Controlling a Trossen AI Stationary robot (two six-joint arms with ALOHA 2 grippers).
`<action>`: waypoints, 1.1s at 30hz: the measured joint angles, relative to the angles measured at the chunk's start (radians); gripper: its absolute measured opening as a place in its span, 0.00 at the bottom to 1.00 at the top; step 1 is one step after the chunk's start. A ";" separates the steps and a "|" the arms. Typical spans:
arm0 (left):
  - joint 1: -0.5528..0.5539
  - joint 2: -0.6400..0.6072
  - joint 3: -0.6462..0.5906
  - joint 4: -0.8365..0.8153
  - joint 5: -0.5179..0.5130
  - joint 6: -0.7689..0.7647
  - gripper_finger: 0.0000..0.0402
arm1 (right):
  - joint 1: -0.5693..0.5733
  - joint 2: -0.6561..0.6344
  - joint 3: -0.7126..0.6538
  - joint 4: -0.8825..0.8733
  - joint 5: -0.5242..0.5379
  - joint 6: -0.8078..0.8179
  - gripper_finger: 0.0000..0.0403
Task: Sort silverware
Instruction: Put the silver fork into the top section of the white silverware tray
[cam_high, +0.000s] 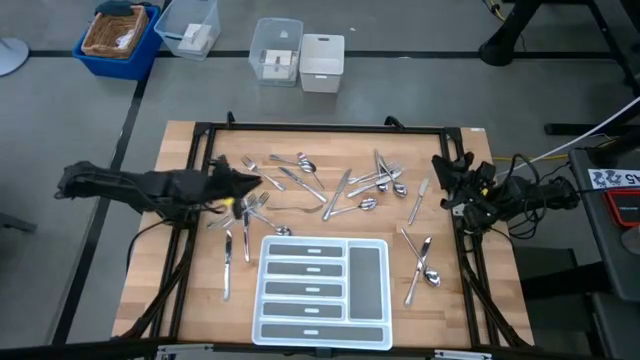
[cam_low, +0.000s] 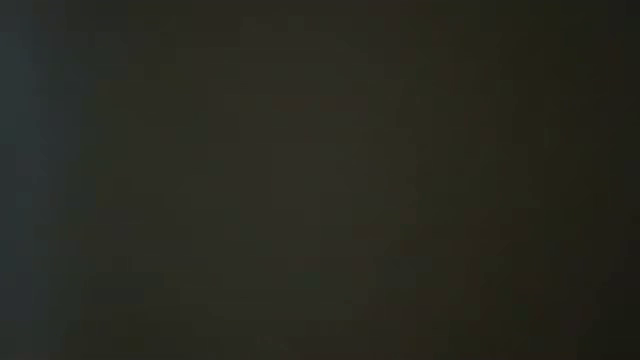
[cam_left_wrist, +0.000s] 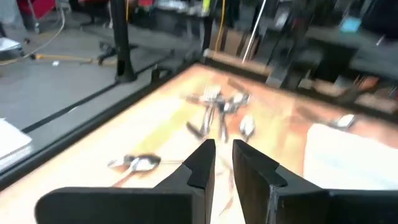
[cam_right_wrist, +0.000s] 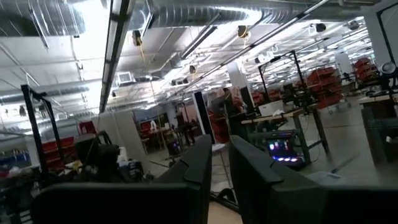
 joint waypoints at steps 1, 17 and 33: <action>0.005 0.043 0.001 0.025 0.000 0.011 0.12 | 0.000 0.018 0.013 0.000 0.000 -0.001 0.15; 0.132 0.505 0.004 0.294 0.198 -0.073 0.18 | 0.000 0.261 0.174 -0.014 0.004 0.001 0.15; 0.170 0.780 0.004 0.370 0.300 0.105 0.35 | 0.000 0.372 0.262 -0.198 0.136 0.056 0.15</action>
